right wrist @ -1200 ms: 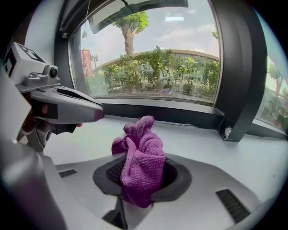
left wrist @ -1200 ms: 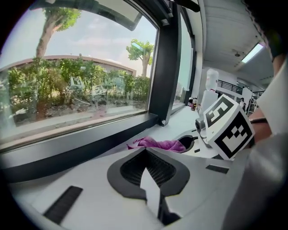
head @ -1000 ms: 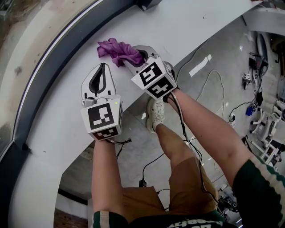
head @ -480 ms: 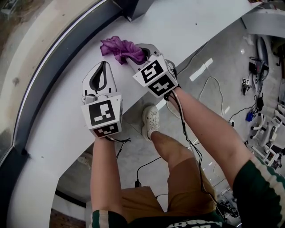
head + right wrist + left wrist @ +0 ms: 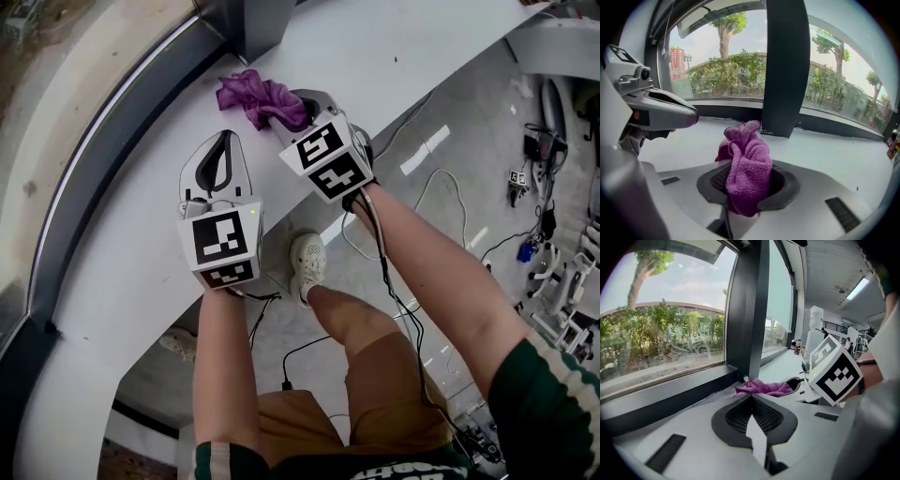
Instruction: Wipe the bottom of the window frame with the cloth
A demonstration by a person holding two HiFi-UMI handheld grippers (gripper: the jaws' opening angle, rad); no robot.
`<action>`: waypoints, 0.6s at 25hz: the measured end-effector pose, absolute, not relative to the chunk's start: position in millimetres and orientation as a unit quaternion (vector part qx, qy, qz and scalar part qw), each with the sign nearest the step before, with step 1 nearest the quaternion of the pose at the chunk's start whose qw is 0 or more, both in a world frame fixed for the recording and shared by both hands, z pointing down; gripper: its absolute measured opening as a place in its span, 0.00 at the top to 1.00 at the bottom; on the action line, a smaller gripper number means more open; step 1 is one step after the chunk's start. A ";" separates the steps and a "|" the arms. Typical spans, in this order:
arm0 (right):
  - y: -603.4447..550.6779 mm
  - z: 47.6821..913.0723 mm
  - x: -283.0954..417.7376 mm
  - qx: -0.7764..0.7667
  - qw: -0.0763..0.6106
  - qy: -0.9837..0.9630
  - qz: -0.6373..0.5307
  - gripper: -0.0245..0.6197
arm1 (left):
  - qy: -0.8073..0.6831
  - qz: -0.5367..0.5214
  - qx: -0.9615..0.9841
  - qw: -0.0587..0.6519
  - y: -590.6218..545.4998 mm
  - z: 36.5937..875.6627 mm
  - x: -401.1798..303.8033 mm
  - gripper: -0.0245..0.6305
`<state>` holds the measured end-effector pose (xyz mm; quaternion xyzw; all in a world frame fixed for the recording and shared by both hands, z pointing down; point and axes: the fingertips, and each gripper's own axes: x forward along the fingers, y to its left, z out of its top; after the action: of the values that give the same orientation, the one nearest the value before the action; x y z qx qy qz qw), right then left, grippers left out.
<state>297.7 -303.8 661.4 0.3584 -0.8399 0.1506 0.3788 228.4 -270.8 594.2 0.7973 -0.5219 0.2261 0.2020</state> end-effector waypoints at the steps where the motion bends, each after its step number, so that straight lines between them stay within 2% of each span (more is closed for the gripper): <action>1: -302.1 664.0 299.2 0.356 0.380 -0.840 0.152 0.76 | -0.522 0.226 0.797 0.203 -270.4 595.9 231.3 0.96; 15: -267.9 658.5 302.6 0.345 0.386 -0.838 0.171 0.77 | -0.525 0.237 0.785 0.226 -241.0 589.6 229.7 0.96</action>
<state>302.6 -267.9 658.5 0.3452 -0.8384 0.1713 0.3856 229.7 -241.0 589.6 0.7854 -0.5252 0.2369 0.2261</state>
